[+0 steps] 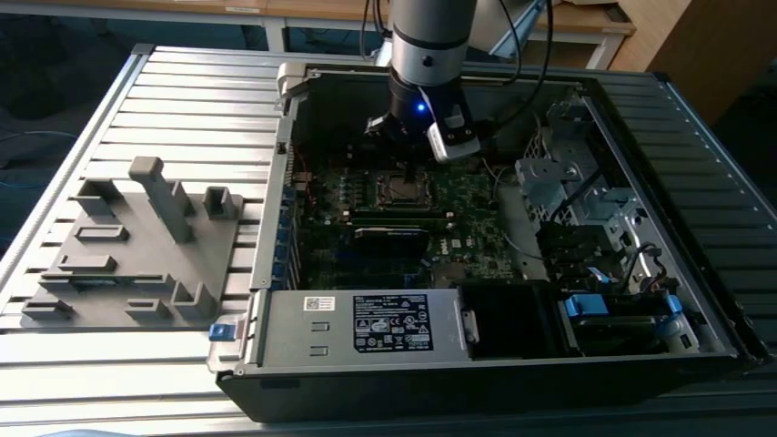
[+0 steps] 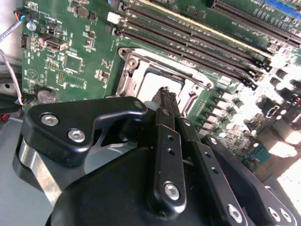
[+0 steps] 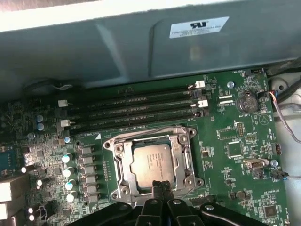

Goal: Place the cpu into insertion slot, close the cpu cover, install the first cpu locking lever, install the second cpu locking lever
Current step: 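Install the second cpu locking lever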

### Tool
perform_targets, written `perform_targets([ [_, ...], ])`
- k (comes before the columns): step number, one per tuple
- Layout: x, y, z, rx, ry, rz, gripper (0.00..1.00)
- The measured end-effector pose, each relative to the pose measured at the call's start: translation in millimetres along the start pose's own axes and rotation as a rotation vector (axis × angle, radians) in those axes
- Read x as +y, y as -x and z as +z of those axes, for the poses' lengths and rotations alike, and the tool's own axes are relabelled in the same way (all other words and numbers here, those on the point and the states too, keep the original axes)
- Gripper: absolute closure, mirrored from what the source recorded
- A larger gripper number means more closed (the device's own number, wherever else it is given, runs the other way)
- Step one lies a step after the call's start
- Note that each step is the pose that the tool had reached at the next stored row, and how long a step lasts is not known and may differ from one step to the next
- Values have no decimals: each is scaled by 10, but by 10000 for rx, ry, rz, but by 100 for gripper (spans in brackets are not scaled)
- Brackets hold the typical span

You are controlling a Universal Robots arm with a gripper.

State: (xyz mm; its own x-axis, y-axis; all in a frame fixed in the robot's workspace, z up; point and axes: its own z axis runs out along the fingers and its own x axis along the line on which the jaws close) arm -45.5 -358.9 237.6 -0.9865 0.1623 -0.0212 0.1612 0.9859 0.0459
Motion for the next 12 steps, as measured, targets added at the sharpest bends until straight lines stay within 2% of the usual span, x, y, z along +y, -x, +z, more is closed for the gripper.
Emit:
perform_targets([
  [2, 0, 0, 0, 1, -2, 1, 89],
  [4, -41, 7, -3, 1, -3, 0, 89],
  [8, -46, 8, -3, 1, -1, -1, 89],
  [12, -76, 13, -4, 1, -2, 0, 89],
])
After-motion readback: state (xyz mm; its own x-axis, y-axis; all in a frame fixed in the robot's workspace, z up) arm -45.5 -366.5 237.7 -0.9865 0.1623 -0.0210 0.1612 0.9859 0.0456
